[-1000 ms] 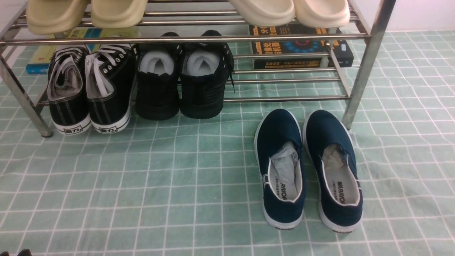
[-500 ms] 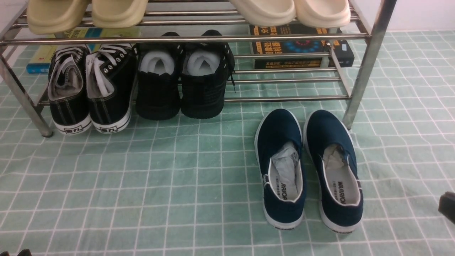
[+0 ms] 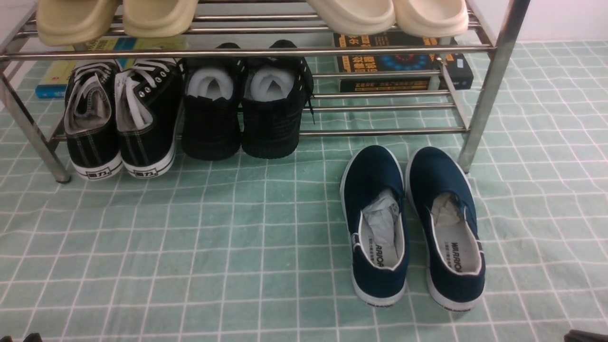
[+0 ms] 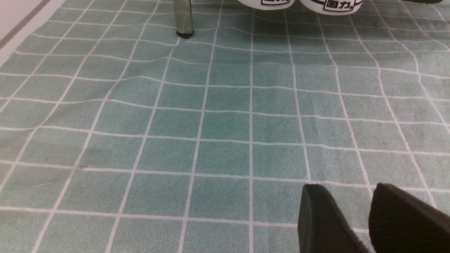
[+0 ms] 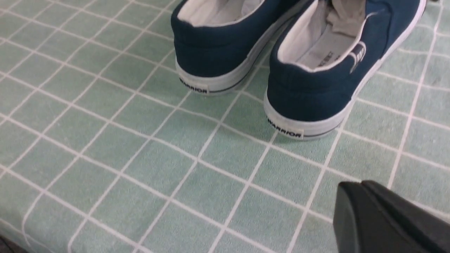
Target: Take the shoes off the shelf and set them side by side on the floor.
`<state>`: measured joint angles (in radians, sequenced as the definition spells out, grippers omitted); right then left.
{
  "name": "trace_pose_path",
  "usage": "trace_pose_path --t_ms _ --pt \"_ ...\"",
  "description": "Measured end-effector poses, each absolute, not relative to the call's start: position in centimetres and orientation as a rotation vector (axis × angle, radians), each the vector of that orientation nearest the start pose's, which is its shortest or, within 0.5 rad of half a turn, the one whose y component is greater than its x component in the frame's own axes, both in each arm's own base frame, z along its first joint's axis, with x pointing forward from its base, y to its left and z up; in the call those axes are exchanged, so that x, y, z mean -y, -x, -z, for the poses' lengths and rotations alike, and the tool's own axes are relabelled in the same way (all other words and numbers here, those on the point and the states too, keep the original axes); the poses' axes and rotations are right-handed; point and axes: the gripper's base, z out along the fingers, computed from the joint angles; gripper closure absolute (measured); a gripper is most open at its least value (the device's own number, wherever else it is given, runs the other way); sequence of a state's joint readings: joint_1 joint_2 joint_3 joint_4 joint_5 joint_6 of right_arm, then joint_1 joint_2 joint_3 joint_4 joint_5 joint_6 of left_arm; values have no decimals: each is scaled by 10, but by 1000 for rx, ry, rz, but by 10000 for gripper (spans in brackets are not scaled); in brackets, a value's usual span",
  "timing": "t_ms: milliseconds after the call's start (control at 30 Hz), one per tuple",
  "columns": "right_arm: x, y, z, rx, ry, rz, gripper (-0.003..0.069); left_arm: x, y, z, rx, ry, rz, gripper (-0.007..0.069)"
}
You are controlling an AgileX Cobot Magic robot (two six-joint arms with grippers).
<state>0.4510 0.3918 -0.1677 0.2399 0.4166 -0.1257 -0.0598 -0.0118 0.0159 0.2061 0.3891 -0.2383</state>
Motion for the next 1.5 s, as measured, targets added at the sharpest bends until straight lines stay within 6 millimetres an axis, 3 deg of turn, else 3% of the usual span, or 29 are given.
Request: trace_pose_path --t_ms 300,633,767,1500 --pt "-40 -66 -205 -2040 410 -419 659 -4 -52 -174 -1868 42 1 383" --pt "-12 -57 -177 -1893 141 -148 652 -4 -52 -174 -1868 42 1 383" --pt "-8 -54 -176 -1845 74 -96 648 -4 -52 -174 -1868 42 1 383" --pt "-5 -52 -174 -1879 88 -32 627 -4 -52 -174 -1868 42 1 383"
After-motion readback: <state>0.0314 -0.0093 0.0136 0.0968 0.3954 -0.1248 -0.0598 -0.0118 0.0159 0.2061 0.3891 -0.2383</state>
